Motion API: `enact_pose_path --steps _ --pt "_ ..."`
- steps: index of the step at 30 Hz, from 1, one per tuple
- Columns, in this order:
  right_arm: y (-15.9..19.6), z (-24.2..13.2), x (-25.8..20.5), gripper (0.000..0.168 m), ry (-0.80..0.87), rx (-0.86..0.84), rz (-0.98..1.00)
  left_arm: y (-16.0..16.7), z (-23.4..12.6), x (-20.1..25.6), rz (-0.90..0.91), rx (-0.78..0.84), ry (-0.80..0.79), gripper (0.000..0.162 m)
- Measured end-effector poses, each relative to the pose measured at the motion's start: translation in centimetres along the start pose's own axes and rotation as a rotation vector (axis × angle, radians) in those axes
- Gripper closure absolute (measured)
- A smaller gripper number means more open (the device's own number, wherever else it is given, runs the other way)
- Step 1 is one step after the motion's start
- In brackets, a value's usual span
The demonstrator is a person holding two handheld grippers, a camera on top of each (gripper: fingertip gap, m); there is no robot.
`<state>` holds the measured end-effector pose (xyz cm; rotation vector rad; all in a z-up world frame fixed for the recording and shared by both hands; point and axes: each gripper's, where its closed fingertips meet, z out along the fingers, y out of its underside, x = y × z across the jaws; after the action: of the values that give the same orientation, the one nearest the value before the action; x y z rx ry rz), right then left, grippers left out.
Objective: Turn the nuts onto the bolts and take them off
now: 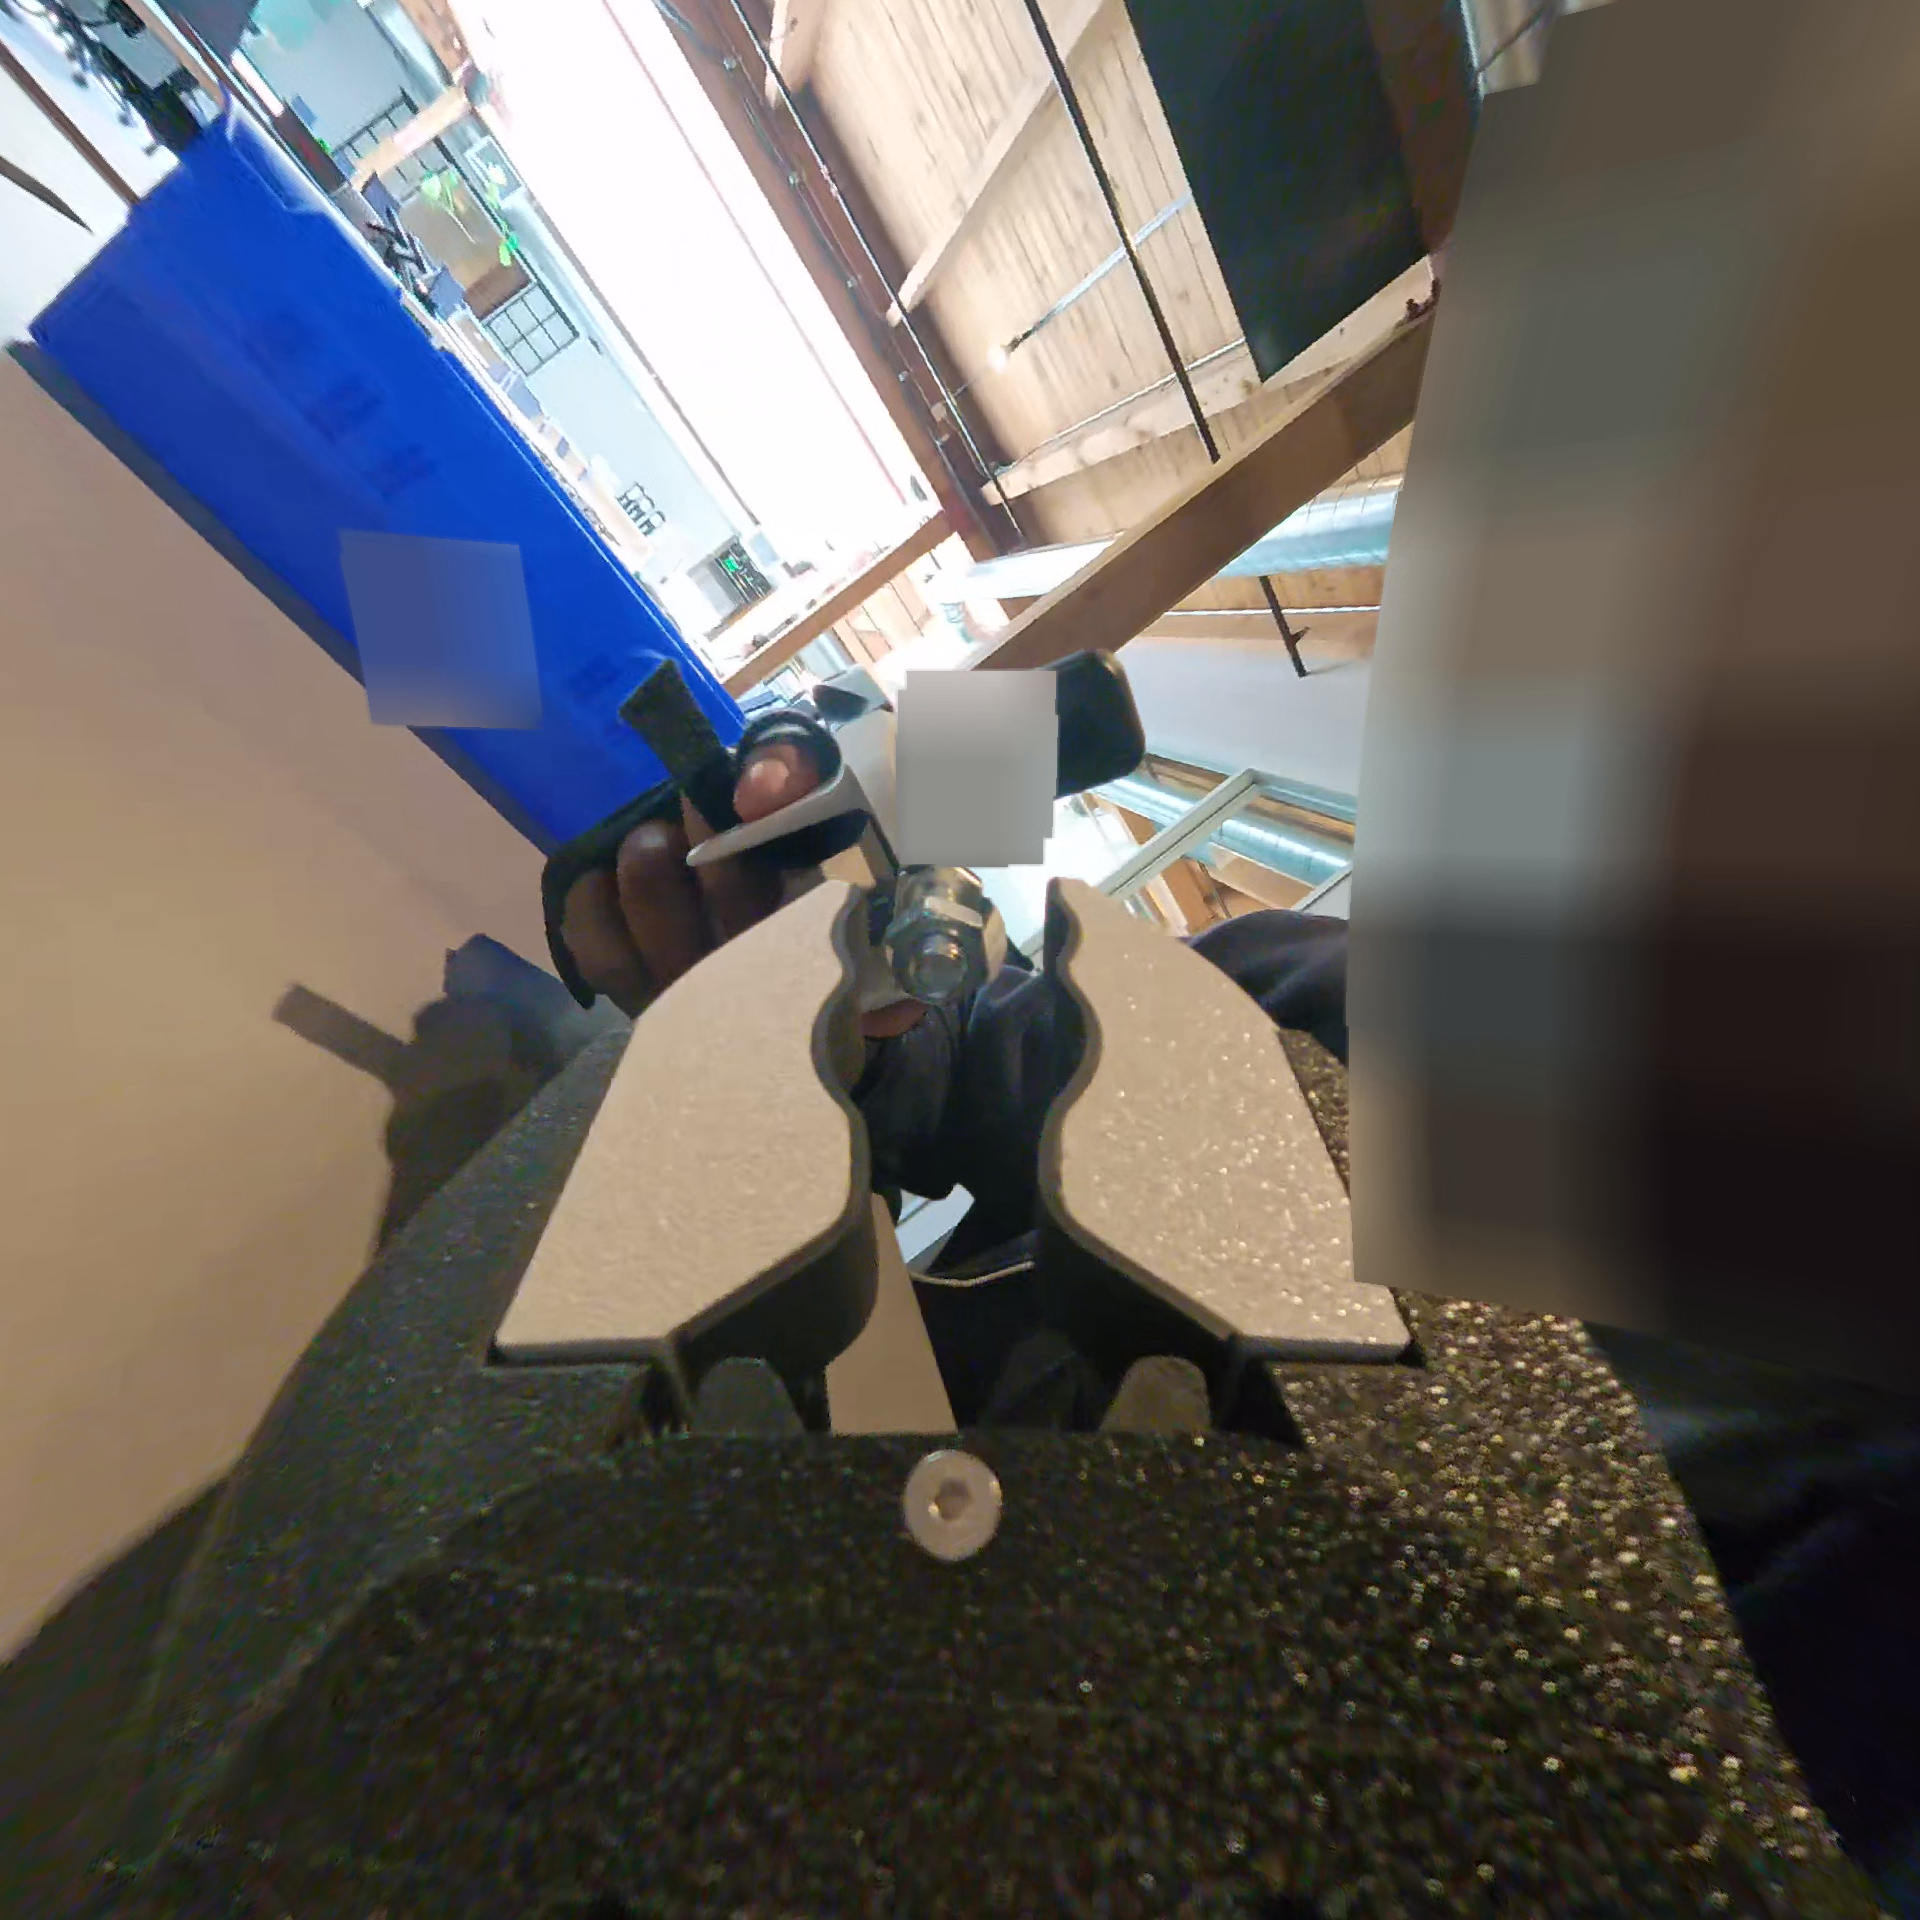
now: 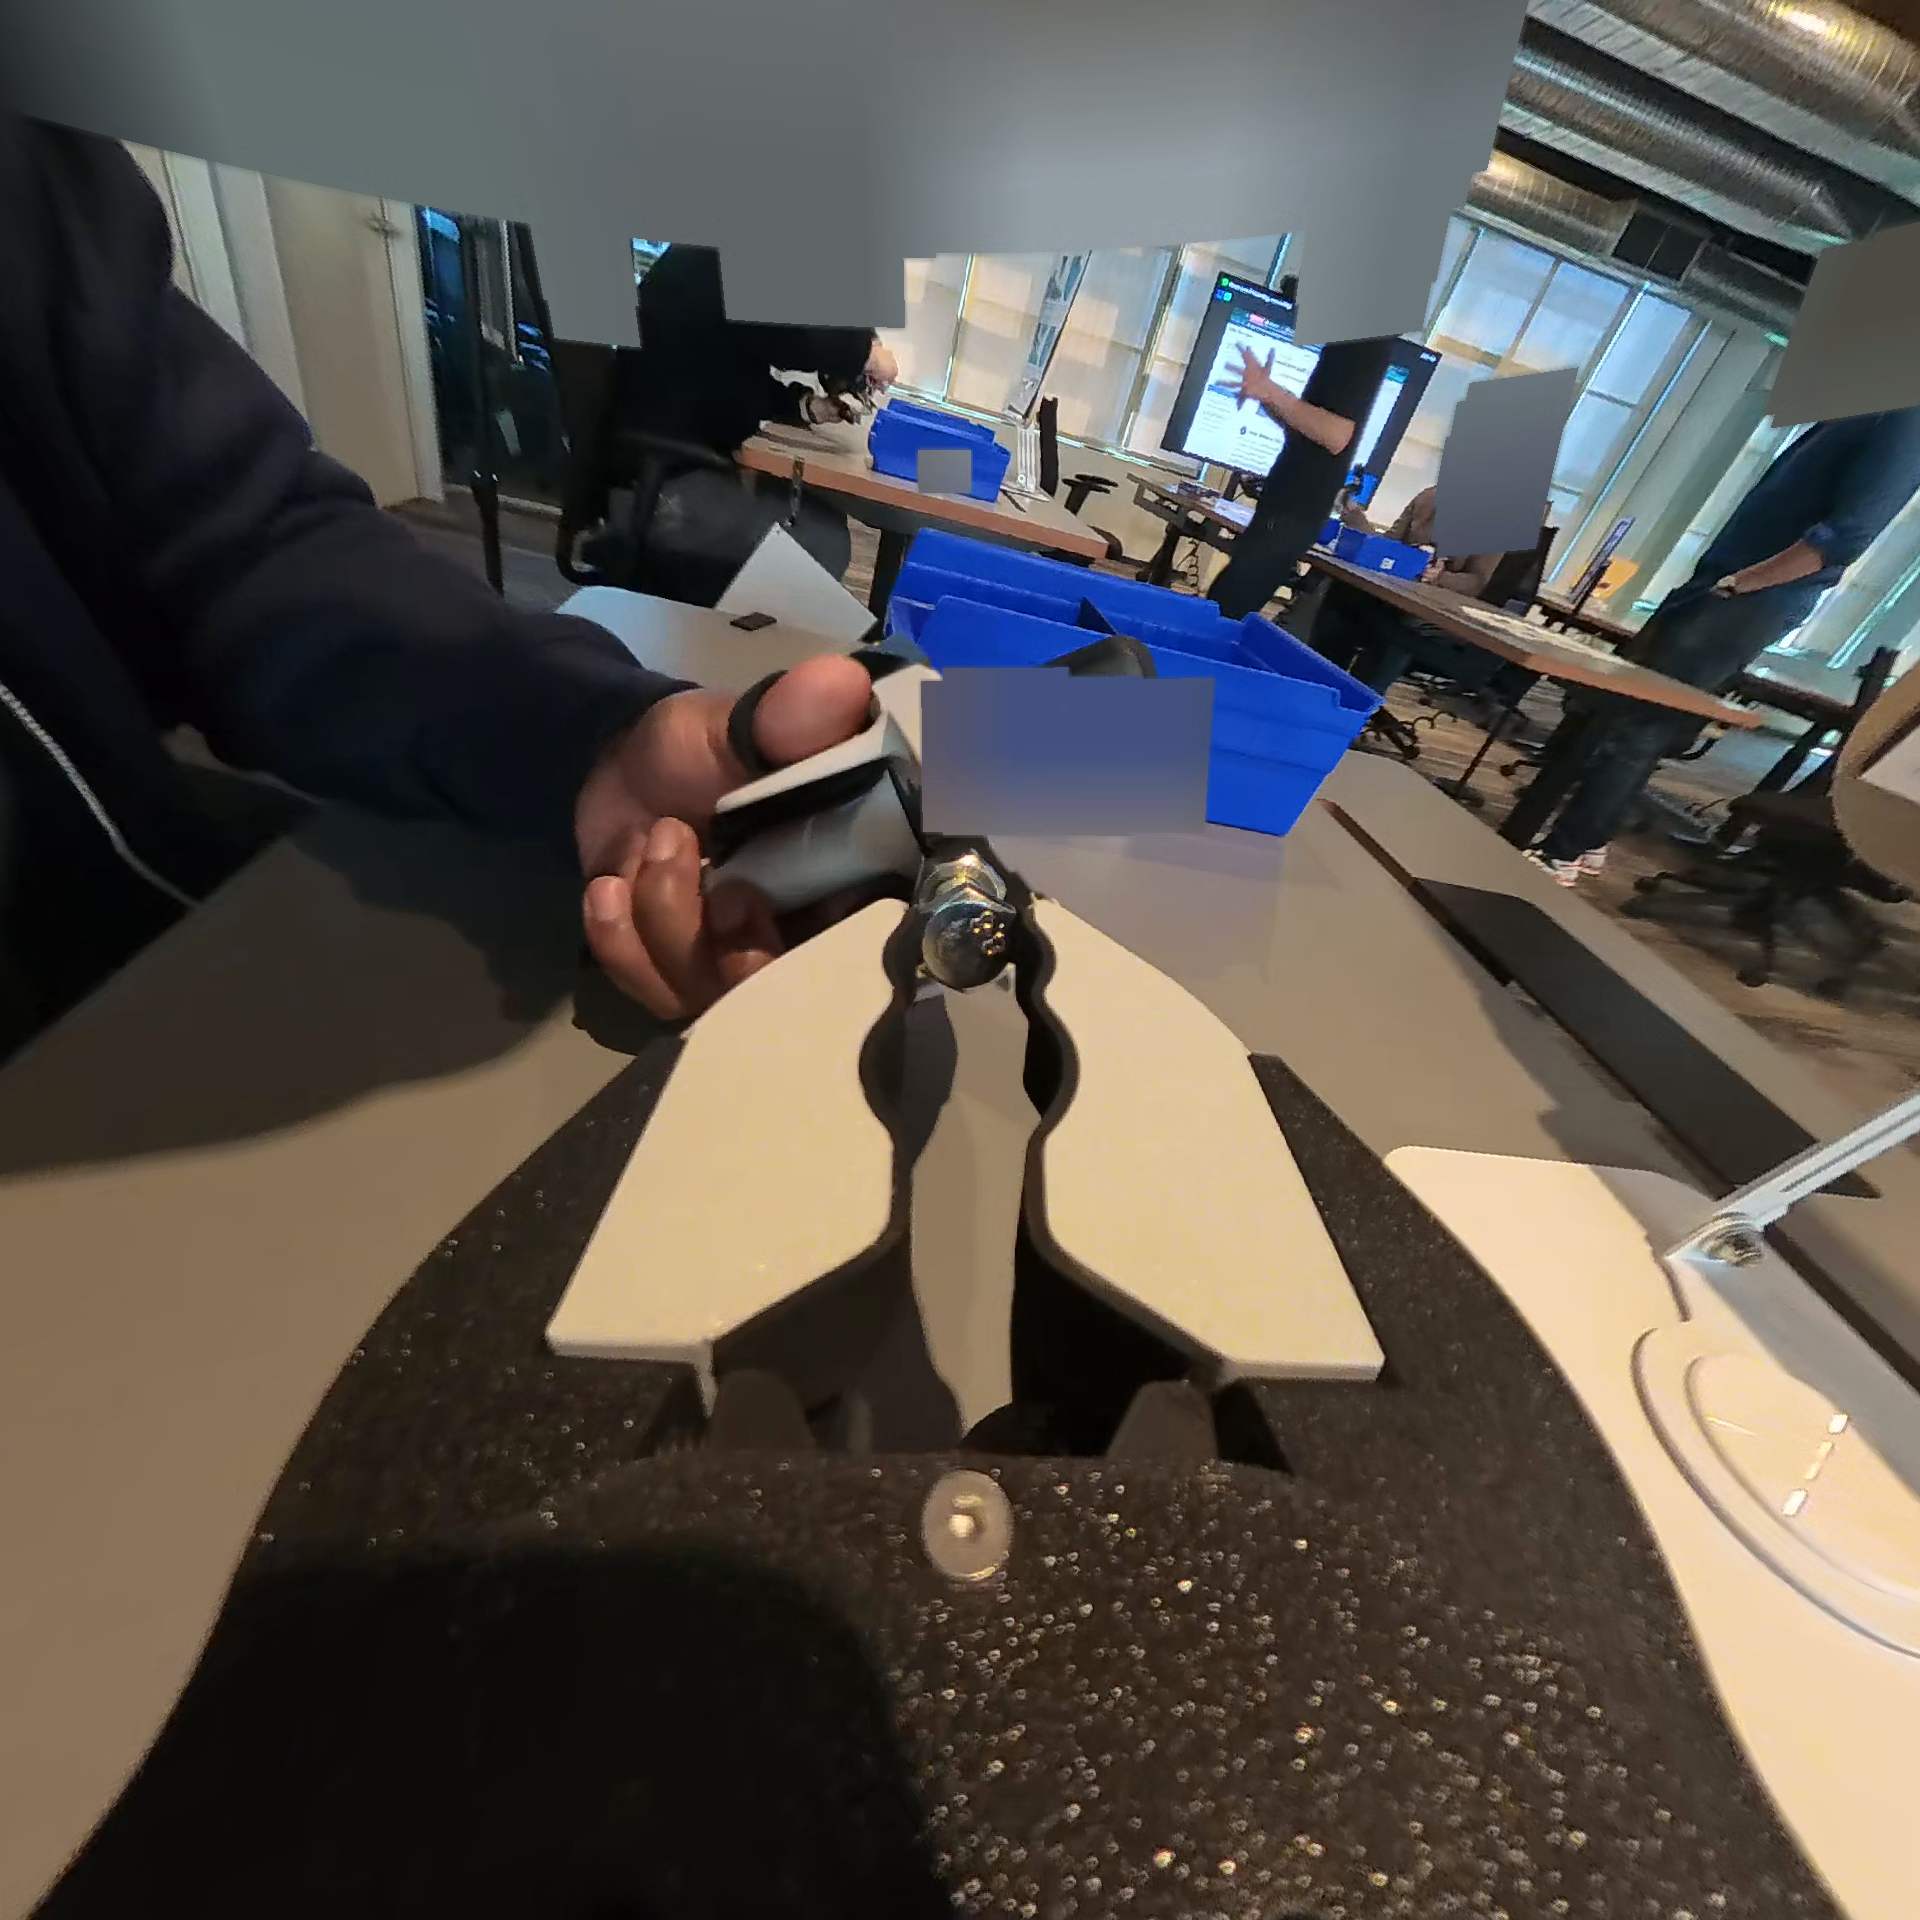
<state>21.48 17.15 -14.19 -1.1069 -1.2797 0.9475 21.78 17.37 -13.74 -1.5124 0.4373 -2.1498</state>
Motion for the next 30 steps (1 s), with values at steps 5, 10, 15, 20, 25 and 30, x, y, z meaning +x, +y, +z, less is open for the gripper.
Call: enact_pose_path --steps 5,10,15,20,25,30 --pt "0.0 -0.1 0.2 0.152 0.007 0.0 -0.006 0.3 0.0 -0.2 0.014 -0.026 -0.019 0.134" --pt "-0.1 0.0 -0.1 0.152 -0.002 0.003 0.003 0.5 -0.2 -0.2 0.089 -0.051 -0.047 0.144" --pt "-0.7 -0.1 0.0 0.152 -0.051 0.083 0.173 0.3 0.1 0.1 0.508 -0.101 -0.192 0.144" --pt "-1.4 -0.2 0.2 0.152 -0.118 0.2 0.4 0.0 0.2 0.2 1.335 -0.201 -0.493 0.144" --pt "-1.9 -0.3 -0.1 0.152 -0.154 0.247 0.436 -0.1 0.4 1.3 1.441 -0.1 -0.504 0.144" --pt "-1.8 -0.3 -0.1 0.152 -0.147 0.232 0.408 -1.8 -0.2 2.0 0.924 0.039 -0.331 0.12"
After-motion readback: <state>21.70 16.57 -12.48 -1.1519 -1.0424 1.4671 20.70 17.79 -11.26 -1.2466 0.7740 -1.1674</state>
